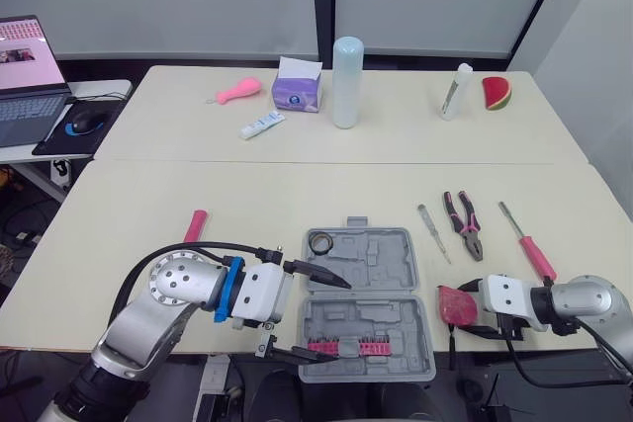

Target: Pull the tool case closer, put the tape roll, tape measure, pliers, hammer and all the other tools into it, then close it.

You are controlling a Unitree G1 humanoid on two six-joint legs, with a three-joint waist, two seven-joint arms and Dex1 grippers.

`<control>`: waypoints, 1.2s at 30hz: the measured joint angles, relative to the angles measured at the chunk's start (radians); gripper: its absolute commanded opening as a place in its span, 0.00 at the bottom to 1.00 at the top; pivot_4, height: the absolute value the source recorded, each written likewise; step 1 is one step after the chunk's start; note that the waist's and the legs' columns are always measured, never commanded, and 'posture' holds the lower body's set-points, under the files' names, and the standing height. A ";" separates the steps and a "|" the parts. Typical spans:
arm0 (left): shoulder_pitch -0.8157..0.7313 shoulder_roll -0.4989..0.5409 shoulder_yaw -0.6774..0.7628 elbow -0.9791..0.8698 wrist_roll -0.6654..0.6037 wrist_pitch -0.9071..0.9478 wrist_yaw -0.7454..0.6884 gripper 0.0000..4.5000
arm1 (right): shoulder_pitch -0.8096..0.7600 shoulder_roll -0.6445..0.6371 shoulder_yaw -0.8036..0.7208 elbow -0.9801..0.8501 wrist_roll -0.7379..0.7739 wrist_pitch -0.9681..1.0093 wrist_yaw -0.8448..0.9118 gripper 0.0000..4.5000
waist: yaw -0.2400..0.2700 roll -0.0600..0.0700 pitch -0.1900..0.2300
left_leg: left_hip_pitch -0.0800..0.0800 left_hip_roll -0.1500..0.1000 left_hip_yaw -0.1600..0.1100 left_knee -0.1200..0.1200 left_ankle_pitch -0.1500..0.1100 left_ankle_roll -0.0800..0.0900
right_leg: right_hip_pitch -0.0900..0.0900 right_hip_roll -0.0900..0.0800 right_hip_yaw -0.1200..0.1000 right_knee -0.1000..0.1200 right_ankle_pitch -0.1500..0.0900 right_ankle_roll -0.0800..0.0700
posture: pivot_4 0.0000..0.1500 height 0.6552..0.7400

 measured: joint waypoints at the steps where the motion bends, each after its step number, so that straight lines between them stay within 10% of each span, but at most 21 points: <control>1: 0.001 0.000 0.001 0.002 0.002 -0.003 0.001 1.00 | 0.003 0.000 -0.002 -0.009 0.001 0.009 -0.001 0.71 | 0.000 0.000 0.000 | 0.000 0.000 0.000 0.000 0.000 0.000 | 0.000 0.000 0.000 0.000 0.000 0.000 | 1.00 0.62; 14: 0.005 0.014 0.067 0.018 0.000 0.070 0.087 1.00 | 0.010 -0.133 -0.099 -0.331 0.021 0.421 -0.008 0.71 | 0.000 0.001 0.000 | 0.000 0.001 -0.001 0.000 0.000 0.000 | 0.000 0.000 0.000 0.001 0.000 0.000 | 1.00 0.62; 21: -0.053 0.058 0.108 0.026 0.001 0.185 0.144 1.00 | -0.329 -0.191 0.017 -0.511 0.052 0.742 0.115 0.71 | -0.003 0.004 0.002 | 0.000 0.001 -0.004 0.000 0.000 0.000 | -0.001 -0.001 -0.001 0.001 0.000 0.000 | 1.00 0.62; 36: -0.091 0.071 0.075 0.061 0.131 0.232 0.200 1.00 | -0.785 0.082 0.449 -0.129 -0.143 0.721 0.252 0.71 | -0.006 0.003 0.002 | -0.008 0.000 -0.003 0.001 0.000 0.000 | -0.013 -0.005 -0.001 0.005 0.000 0.000 | 1.00 0.62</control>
